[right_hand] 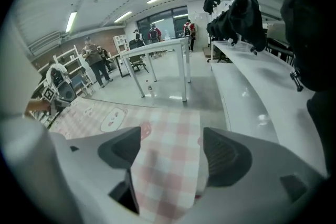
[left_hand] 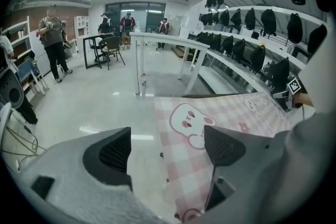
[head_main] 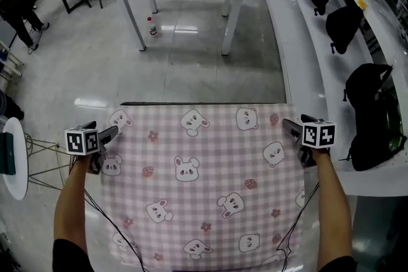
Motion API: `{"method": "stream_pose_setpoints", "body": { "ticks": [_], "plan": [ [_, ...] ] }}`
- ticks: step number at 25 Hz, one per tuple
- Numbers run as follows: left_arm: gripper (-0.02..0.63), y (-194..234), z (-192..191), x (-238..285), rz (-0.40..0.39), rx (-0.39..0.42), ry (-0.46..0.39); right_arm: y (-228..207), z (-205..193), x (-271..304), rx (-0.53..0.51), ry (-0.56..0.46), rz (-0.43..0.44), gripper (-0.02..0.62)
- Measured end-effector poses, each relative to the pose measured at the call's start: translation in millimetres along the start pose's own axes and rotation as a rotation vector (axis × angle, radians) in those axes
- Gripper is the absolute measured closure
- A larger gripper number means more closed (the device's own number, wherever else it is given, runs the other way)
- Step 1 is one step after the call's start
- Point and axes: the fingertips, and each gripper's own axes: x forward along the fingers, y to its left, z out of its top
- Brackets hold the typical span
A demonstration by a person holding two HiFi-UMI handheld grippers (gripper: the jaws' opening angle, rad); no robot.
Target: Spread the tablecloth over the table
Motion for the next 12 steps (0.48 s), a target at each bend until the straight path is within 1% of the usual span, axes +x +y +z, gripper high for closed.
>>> {"method": "stream_pose_setpoints", "body": {
  "ticks": [4, 6, 7, 8, 9, 10, 12],
  "plan": [
    [0.161, 1, -21, 6, -0.058, -0.072, 0.038, -8, -16, 9, 0.092, 0.047, 0.009, 0.178],
    [0.161, -5, -25, 8, -0.1, -0.105, 0.04, -11, -25, 11, 0.127, 0.072, 0.007, 0.173],
    [0.163, -9, -25, 8, -0.115, -0.099, 0.036, -12, -26, 11, 0.14, 0.077, 0.003, 0.182],
    [0.195, -12, -22, 8, -0.121, -0.084, 0.026, -13, -25, 10, 0.145, 0.073, -0.007, 0.234],
    [0.243, -15, -17, 7, -0.115, -0.066, 0.007, -15, -23, 7, 0.14, 0.06, -0.027, 0.307],
    [0.313, -16, -11, 4, -0.096, -0.051, -0.02, -18, -19, 4, 0.13, 0.044, -0.058, 0.353],
    [0.45, -15, 3, 0, -0.046, -0.035, -0.08, -25, -14, -6, 0.115, 0.014, -0.118, 0.486]
  ]
}}
